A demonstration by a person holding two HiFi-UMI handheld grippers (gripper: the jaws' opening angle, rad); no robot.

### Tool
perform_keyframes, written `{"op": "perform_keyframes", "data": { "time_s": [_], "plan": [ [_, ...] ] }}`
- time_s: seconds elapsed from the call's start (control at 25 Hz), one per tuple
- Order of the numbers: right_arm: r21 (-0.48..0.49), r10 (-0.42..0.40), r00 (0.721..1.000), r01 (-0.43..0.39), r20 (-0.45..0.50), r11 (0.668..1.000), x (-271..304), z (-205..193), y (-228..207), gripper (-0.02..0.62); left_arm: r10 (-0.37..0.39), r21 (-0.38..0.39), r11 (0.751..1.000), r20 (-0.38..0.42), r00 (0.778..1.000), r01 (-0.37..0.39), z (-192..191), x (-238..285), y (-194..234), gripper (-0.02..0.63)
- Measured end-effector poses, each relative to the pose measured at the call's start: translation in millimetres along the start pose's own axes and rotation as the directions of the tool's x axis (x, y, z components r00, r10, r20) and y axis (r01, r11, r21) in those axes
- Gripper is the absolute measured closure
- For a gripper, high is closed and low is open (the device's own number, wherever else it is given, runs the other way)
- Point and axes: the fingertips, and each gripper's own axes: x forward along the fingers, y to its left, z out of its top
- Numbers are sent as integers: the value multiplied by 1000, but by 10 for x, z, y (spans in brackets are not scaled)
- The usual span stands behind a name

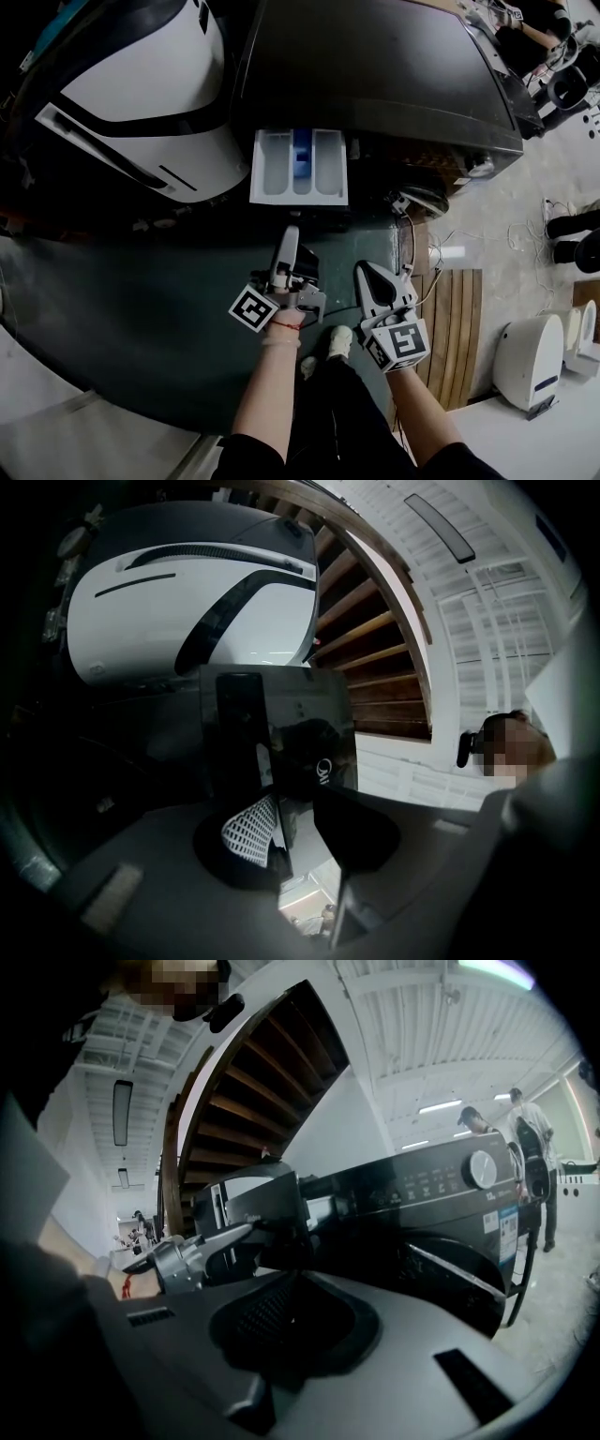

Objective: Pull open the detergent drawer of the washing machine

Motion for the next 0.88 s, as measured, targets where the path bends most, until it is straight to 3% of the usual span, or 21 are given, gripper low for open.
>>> {"op": "perform_keyframes", "data": {
  "time_s": [0.88],
  "plan": [
    [5, -47, 999, 47, 4, 999, -96, -38, 121, 580, 1, -35, 999, -50, 999, -3, -34, -108, -23, 495]
  ]
}}
